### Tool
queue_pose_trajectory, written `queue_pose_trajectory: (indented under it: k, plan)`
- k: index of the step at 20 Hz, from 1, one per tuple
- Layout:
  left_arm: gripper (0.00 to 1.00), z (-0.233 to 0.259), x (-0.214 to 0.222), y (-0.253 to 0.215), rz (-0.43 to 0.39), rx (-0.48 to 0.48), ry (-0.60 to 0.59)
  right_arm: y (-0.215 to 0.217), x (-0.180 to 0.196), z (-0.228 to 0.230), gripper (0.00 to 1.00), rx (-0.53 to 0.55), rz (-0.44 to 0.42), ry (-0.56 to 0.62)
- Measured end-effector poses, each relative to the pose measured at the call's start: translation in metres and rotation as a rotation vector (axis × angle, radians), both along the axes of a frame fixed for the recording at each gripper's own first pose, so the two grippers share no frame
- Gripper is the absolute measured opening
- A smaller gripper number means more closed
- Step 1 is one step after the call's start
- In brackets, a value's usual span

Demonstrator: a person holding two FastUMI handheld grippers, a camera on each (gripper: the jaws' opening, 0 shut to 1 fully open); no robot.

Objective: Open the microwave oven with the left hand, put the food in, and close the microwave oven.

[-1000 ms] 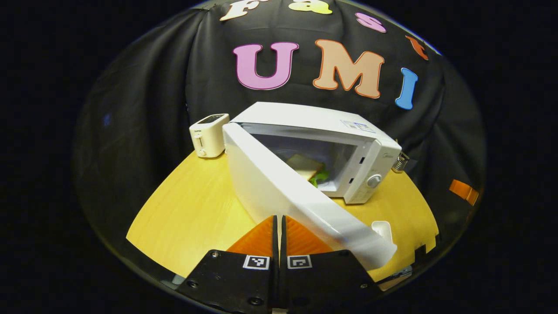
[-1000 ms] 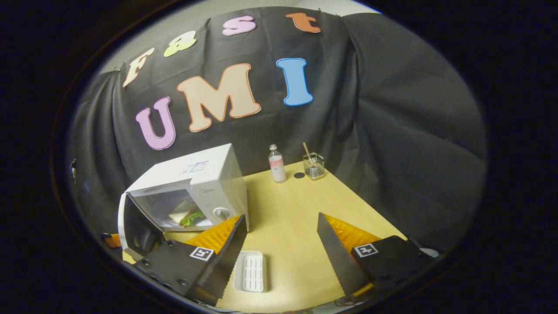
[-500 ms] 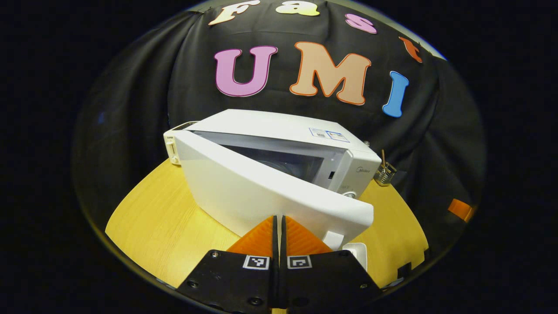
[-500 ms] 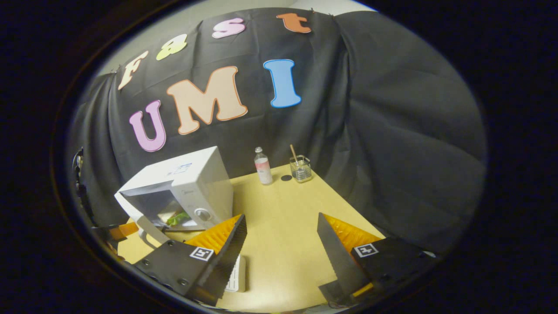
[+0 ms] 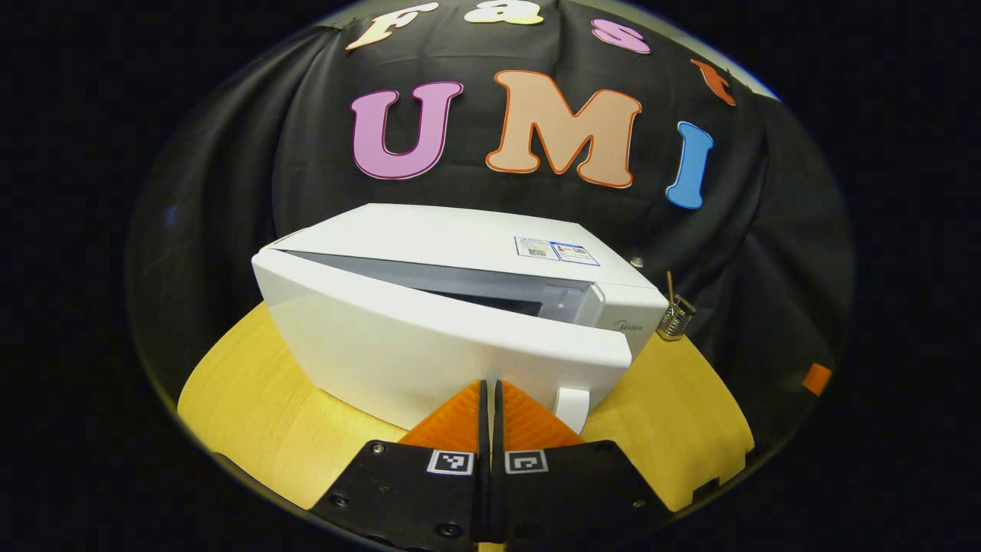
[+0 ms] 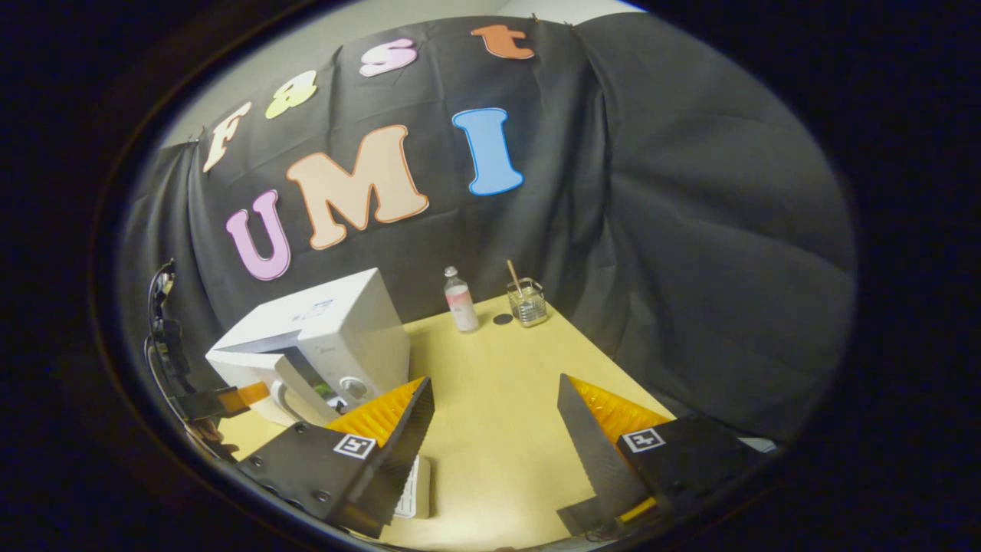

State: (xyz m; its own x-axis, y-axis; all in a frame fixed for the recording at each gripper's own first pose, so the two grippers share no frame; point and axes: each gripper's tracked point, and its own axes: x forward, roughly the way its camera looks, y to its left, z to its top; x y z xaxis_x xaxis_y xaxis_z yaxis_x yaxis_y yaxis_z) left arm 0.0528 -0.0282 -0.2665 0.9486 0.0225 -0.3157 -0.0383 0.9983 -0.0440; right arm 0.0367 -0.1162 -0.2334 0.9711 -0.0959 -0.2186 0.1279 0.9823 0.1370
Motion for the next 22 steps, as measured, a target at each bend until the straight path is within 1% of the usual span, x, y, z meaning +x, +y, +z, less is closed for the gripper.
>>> queue_pose_trajectory:
  k: [1,2,3,4,5,8,12,13,14,15,17,21,22]
  plan:
    - [0.01,0.0,0.005,-0.002,0.001,-0.014,0.002,0.001,0.002,-0.001,1.0,0.002,0.003,0.003]
    - [0.01,-0.002,0.01,-0.004,0.004,-0.028,0.003,0.002,0.003,0.0,0.92,0.002,0.006,0.004]
    - [0.01,-0.003,0.015,-0.004,0.01,-0.038,0.005,0.004,0.005,0.0,0.92,-0.001,0.012,0.006]
    - [0.01,-0.003,0.018,-0.004,0.017,-0.046,0.006,0.005,0.007,0.0,1.0,-0.006,0.018,0.007]
    - [0.0,-0.001,0.021,-0.006,0.023,-0.055,0.001,0.006,0.009,0.0,0.92,-0.012,0.023,0.008]
    - [0.01,0.0,0.031,-0.004,0.033,-0.053,-0.008,0.003,0.008,0.003,0.92,-0.03,0.017,0.003]
    - [0.01,-0.002,0.04,0.002,0.042,-0.026,-0.011,-0.005,0.008,0.003,0.92,-0.018,-0.005,0.003]
    - [0.01,-0.004,0.039,0.002,0.045,-0.029,-0.003,-0.007,0.008,0.003,1.0,-0.016,-0.011,0.004]
    - [0.01,-0.003,0.039,0.004,0.049,-0.032,-0.003,-0.009,0.008,0.004,0.92,-0.016,-0.018,0.004]
    - [0.01,-0.003,0.04,0.006,0.06,-0.037,-0.011,-0.01,0.008,0.004,1.0,-0.015,-0.025,0.004]
    - [0.01,-0.003,0.04,0.008,0.081,-0.051,-0.018,-0.011,0.008,0.003,1.0,-0.011,-0.027,0.01]
    - [0.01,-0.002,0.042,0.009,0.087,-0.034,-0.022,-0.009,0.01,0.001,1.0,-0.017,-0.021,0.019]
    - [0.01,-0.001,0.041,0.009,0.087,-0.033,-0.022,-0.007,0.011,-0.001,0.92,-0.019,-0.019,0.02]
